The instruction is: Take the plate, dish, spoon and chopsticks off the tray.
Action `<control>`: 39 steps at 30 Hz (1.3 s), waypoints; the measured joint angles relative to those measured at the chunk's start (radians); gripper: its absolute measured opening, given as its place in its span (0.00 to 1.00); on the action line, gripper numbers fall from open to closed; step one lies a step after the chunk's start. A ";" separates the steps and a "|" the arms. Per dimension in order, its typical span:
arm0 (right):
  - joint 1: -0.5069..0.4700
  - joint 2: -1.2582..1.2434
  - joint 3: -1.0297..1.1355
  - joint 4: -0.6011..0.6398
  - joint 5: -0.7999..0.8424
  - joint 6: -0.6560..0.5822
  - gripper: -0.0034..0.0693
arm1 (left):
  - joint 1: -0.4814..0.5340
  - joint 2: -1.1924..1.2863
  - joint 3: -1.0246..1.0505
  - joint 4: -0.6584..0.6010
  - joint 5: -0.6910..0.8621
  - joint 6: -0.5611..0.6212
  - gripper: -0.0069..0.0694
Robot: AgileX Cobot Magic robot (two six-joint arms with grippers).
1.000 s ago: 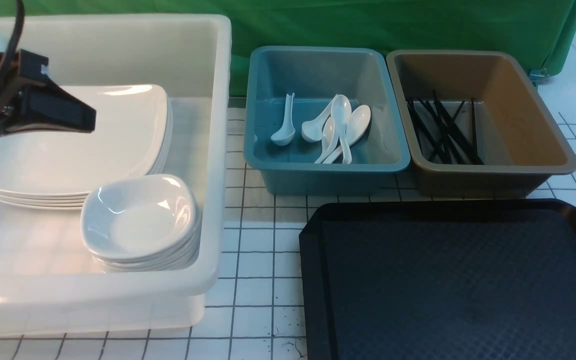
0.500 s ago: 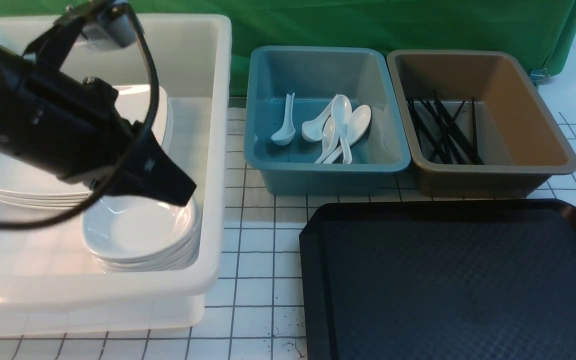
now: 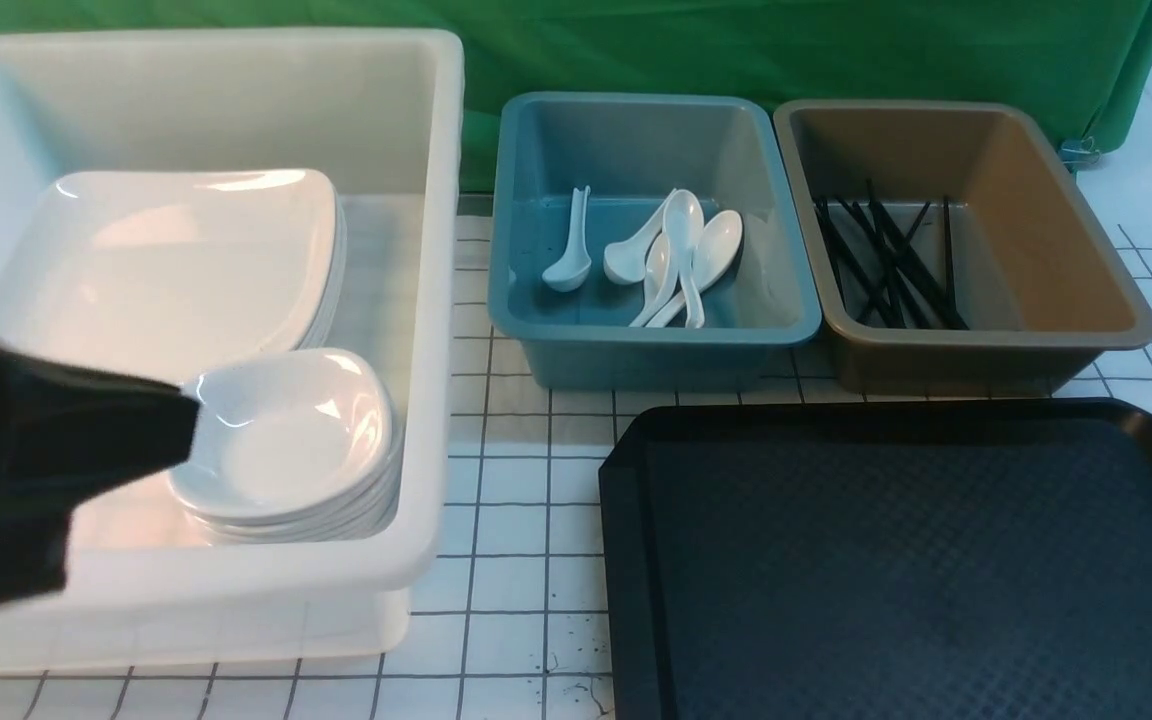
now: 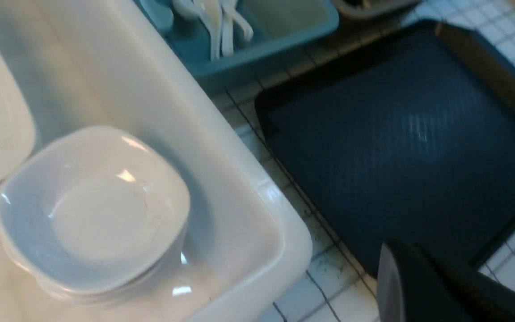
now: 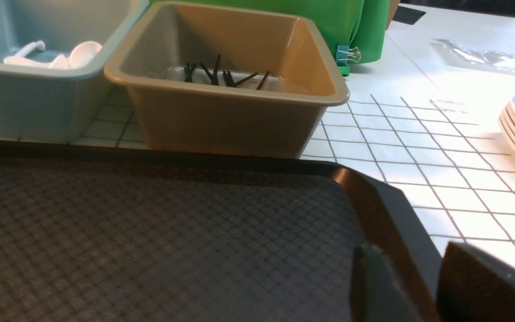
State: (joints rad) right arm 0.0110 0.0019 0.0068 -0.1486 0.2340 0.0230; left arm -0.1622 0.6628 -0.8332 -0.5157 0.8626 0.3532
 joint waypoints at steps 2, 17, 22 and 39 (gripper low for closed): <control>0.000 0.000 0.000 0.000 0.000 0.000 0.37 | 0.000 -0.100 0.098 -0.019 -0.114 -0.001 0.09; 0.000 0.000 0.000 0.000 0.000 0.000 0.38 | 0.000 -0.471 0.539 0.007 -0.514 -0.001 0.09; 0.000 0.000 0.000 0.000 0.000 0.000 0.38 | 0.000 -0.471 0.572 0.143 -0.520 0.000 0.09; 0.000 0.000 0.000 0.000 0.000 0.000 0.38 | 0.200 -0.629 0.818 0.499 -0.707 -0.341 0.09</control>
State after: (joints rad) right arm 0.0110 0.0019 0.0068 -0.1486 0.2340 0.0233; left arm 0.0376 0.0340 -0.0148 -0.0170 0.1552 0.0120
